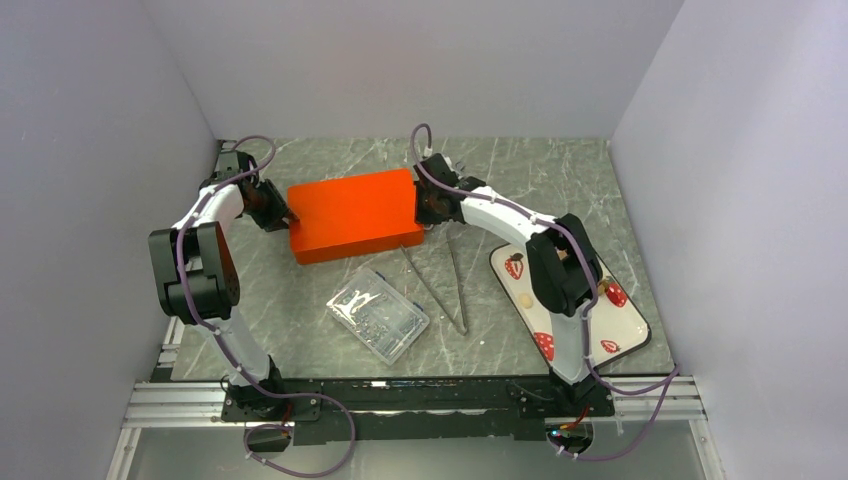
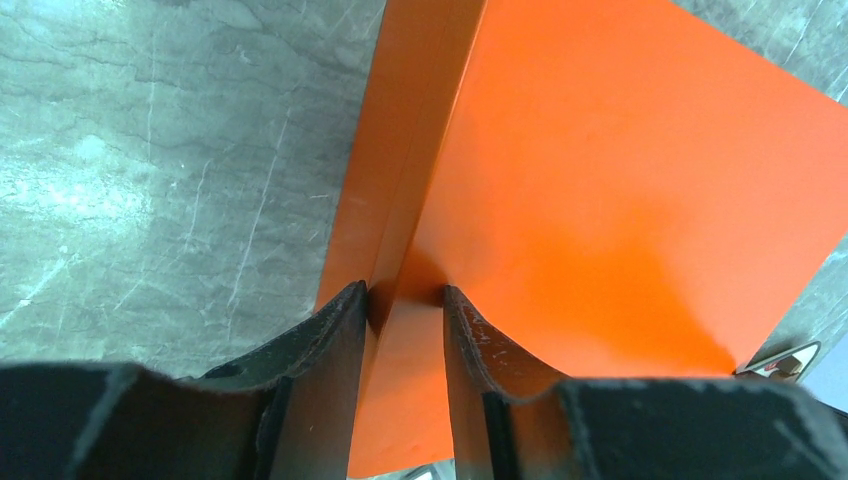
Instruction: Pack the chocolate
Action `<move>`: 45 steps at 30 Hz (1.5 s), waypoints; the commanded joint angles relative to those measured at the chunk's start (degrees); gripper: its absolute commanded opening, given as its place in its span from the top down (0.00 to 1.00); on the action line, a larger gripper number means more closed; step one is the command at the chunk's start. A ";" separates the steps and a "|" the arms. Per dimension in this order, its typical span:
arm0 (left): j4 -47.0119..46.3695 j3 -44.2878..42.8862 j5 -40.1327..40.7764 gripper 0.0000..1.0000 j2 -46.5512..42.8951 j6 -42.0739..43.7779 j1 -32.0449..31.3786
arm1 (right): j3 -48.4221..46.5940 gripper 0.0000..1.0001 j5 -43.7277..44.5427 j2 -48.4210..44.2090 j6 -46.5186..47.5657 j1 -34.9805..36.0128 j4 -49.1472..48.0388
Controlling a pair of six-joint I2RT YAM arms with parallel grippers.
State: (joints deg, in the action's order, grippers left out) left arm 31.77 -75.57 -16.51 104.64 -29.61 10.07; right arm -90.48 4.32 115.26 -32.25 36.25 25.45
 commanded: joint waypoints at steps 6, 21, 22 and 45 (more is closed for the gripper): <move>1.44 -0.92 1.39 0.60 1.49 0.40 -1.10 | -4.19 0.96 1.68 1.13 1.85 -0.66 0.93; 1.96 -2.00 1.32 0.59 1.78 0.95 -1.26 | -30.37 0.95 2.29 19.42 5.86 -4.20 -5.58; 2.04 -2.22 1.31 0.59 1.79 1.02 -1.27 | -31.15 0.95 2.39 20.69 5.92 -4.22 -5.85; 3.12 -10.70 9.20 0.27 -5.59 4.58 -3.85 | -36.29 0.73 0.02 13.58 7.45 -4.43 -1.98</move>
State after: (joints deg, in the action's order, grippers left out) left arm 35.38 -82.32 -11.84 105.36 -27.42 7.40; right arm -122.96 5.21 138.21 -26.46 31.81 21.78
